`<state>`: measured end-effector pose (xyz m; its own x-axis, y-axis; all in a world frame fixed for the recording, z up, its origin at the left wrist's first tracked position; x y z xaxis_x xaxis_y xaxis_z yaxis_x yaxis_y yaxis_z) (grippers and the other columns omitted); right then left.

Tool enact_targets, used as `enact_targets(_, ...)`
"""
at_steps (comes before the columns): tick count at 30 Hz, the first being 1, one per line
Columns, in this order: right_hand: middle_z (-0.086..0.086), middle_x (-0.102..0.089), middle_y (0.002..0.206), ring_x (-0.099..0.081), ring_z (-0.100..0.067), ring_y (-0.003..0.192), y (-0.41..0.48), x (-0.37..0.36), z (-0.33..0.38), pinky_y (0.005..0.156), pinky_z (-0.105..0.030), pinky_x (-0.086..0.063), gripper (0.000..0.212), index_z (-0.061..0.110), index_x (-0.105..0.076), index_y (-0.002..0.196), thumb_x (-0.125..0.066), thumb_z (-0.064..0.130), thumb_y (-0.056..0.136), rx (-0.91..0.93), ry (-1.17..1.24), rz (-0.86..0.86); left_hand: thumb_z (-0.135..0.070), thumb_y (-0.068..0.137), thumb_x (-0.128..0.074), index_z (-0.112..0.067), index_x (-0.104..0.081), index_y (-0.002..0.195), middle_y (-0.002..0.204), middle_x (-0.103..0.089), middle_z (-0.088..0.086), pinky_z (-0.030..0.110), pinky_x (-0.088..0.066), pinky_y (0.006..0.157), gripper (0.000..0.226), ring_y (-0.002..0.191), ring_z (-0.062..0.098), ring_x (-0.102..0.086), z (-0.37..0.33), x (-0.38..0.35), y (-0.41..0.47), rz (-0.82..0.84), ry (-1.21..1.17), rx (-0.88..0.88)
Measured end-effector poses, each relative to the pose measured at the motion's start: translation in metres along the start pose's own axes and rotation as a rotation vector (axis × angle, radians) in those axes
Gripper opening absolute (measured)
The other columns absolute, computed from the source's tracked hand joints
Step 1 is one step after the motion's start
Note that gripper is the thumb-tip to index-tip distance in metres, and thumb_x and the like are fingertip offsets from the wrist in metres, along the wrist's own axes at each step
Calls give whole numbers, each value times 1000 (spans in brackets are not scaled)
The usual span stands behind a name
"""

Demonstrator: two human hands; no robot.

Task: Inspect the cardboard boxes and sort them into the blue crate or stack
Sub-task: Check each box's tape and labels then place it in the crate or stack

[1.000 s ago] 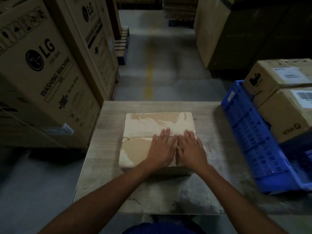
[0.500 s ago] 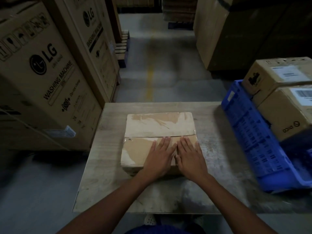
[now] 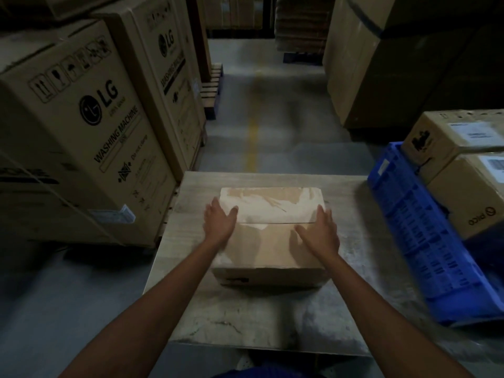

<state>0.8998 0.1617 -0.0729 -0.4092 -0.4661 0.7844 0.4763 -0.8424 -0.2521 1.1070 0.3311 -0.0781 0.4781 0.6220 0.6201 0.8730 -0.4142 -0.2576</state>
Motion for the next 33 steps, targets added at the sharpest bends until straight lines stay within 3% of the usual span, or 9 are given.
enact_targets(2,-10,-20,165,-28,-37,148,6,3,4,113,-58,-36,98,22,-14,159,-74,49,86,-71,145,-37,-50,94,-56,-17,-18,157,156,-38,18,52,-36,114,80,137,39,-43,5,2,10,99,-185,100)
enact_targets(5,-17,-27,158,-36,-41,141,12,14,6,109,-56,-42,95,21,-20,159,-74,48,86,-183,327,-85,-64,82,-54,-20,-24,156,153,-43,15,53,-40,110,91,133,36,-48,12,5,12,90,-226,65)
enact_targets(8,-19,-36,147,-44,-41,131,10,26,8,102,-50,-47,77,20,-37,152,-66,55,89,-212,346,-187,-55,92,-54,-16,-36,151,150,-44,14,52,-38,112,73,136,33,-44,4,18,10,-9,-296,-39)
enact_targets(11,-16,-43,138,-51,-38,121,2,40,21,97,-46,-46,60,20,-53,138,-55,60,93,-244,475,-309,-54,97,-43,-19,-57,128,129,-57,11,51,-47,100,49,118,32,-54,-16,36,5,-156,-363,-78)
enact_targets(17,-10,-46,134,-47,-20,100,-20,59,49,78,-32,-36,64,14,-51,131,-53,66,92,-213,691,-421,-61,102,-28,-23,-48,103,103,-55,3,38,-44,84,44,94,20,-52,-44,57,-8,-382,-457,-71)
enact_targets(23,-14,-49,134,-51,-22,100,-38,29,24,76,-32,-44,62,12,-44,128,-66,55,90,-291,665,-336,-48,100,-51,-14,-44,107,99,-56,4,44,-52,79,36,93,28,-59,1,40,-20,-324,-360,-46)
enact_targets(26,-14,-49,134,-57,-26,110,-45,15,4,85,-43,-56,63,14,-41,132,-68,51,90,-285,673,-305,-45,100,-52,-16,-46,108,104,-57,6,46,-54,80,31,97,27,-59,20,35,-30,-296,-318,-95)
enact_targets(29,-13,-43,140,-55,-29,119,-51,18,7,90,-44,-54,64,14,-40,137,-69,47,90,-213,589,-369,-42,101,-50,-12,-48,118,116,-53,10,43,-51,84,34,104,27,-55,13,38,-35,-321,-159,-189)
enact_targets(33,-13,-43,144,-44,-29,132,-59,26,43,113,-62,-32,59,13,-46,137,-69,37,89,240,180,-629,-37,98,-47,-8,-51,129,131,-50,16,43,-42,96,42,120,30,-47,-17,51,-49,-446,146,-585)
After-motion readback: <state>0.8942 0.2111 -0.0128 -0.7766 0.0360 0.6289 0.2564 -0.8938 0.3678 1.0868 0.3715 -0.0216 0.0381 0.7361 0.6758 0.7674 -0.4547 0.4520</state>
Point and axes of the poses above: each hand's wrist, its own y-axis towards the middle knuckle, its own x-axis out of the back of the hand, z = x × y, the point moved 3 cm from there along y, towards the middle knuckle
